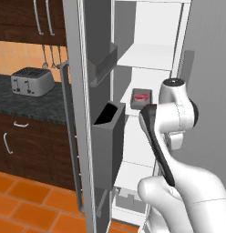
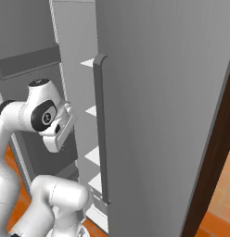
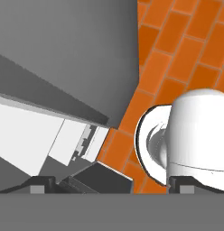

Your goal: Take the meat container that has the steak and place it on the second highest rack of the freezer. Then take the vegetable container that has the lime and potato and place it on the highest rack of the freezer.

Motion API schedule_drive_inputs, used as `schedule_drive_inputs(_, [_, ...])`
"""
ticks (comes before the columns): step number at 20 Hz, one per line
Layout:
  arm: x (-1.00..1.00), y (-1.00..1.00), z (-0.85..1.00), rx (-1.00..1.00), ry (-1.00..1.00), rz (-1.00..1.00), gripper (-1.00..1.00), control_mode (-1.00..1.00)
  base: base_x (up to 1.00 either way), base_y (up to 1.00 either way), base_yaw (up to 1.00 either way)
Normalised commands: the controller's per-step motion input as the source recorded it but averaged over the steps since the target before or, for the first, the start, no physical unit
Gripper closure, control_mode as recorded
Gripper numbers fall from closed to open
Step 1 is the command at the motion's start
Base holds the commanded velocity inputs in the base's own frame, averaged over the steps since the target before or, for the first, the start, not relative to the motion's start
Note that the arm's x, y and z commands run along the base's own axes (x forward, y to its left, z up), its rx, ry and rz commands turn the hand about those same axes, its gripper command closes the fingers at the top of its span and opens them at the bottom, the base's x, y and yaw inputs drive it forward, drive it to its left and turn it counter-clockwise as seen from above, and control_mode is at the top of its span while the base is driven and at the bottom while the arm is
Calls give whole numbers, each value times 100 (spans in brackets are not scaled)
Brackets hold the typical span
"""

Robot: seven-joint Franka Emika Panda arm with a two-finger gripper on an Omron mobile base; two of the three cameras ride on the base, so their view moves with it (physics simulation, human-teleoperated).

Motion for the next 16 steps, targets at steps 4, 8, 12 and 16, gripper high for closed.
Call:
schedule_drive_inputs(4, [-24,-3,0,2,0,1,-100,-100,0,0,0])
schedule_drive_inputs(8, [0,0,0,0,0,0,-100,100,-83,0,24])
schedule_drive_inputs(12, [0,0,0,0,0,0,-100,100,-91,0,79])
schedule_drive_inputs(16, [0,0,0,0,0,0,-100,100,-50,5,98])
